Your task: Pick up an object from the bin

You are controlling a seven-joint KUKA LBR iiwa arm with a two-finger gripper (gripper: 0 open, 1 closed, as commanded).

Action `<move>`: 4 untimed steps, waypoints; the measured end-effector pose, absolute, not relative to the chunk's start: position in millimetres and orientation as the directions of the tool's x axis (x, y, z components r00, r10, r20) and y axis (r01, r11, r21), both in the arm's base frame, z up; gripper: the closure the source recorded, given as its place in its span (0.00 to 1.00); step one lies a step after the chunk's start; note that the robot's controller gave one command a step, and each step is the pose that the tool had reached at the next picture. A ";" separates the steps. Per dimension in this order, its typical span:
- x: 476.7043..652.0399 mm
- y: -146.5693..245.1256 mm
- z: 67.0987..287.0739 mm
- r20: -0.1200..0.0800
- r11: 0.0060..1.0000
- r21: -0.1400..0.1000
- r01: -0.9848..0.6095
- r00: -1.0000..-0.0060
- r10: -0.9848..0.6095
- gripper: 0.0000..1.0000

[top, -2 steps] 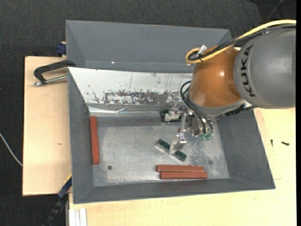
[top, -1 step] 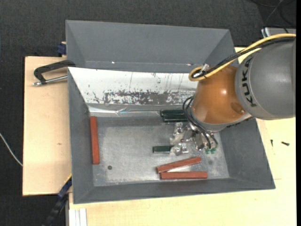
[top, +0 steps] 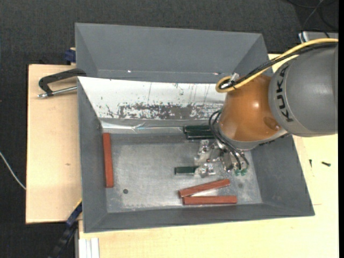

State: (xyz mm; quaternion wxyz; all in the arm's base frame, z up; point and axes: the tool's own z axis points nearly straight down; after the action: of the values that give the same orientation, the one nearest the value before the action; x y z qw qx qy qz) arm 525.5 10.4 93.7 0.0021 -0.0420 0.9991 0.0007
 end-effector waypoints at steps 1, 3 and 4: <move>527.6 29.3 220.8 -0.006 0.994 0.001 -0.106 -0.994 -0.106 1.00; 543.5 -5.4 263.6 -0.005 1.000 0.002 0.020 -1.000 0.020 0.00; 549.9 -18.5 279.4 -0.012 0.998 0.000 0.063 -0.998 0.063 0.00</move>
Offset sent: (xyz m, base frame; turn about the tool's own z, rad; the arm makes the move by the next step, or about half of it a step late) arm 0.0000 0.0000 0.0000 0.0000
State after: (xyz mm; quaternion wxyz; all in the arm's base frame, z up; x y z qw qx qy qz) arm 549.9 -18.5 279.4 0.0060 0.0314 0.9995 -0.0001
